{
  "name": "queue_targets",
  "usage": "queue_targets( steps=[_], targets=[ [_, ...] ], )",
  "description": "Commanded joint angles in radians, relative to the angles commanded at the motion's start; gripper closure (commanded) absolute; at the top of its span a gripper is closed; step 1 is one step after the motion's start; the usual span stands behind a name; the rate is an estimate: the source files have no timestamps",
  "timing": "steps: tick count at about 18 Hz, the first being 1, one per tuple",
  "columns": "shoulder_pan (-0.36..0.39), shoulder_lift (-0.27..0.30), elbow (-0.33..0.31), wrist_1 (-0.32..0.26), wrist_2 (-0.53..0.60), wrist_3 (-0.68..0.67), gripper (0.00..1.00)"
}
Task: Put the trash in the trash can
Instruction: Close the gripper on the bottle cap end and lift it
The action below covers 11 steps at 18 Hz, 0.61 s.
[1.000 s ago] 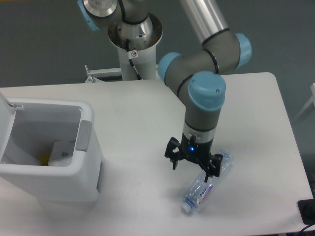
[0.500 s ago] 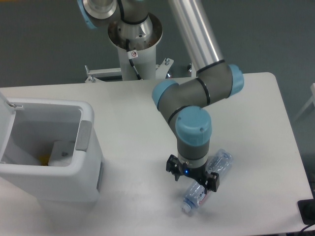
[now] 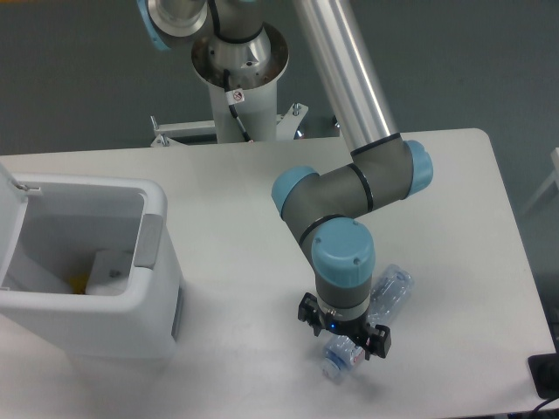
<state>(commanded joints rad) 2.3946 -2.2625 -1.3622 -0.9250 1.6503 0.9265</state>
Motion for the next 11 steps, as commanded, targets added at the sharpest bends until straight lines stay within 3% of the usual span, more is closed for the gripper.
queue_targets(
  steps=[9,10,11],
  targets=[
    [-0.035,-0.065,0.023,0.000,0.084,-0.005,0.01],
    [-0.038,-0.066,0.023,-0.002,0.100,-0.006,0.06],
    [-0.038,-0.066,0.023,-0.002,0.108,-0.008,0.17]
  ],
)
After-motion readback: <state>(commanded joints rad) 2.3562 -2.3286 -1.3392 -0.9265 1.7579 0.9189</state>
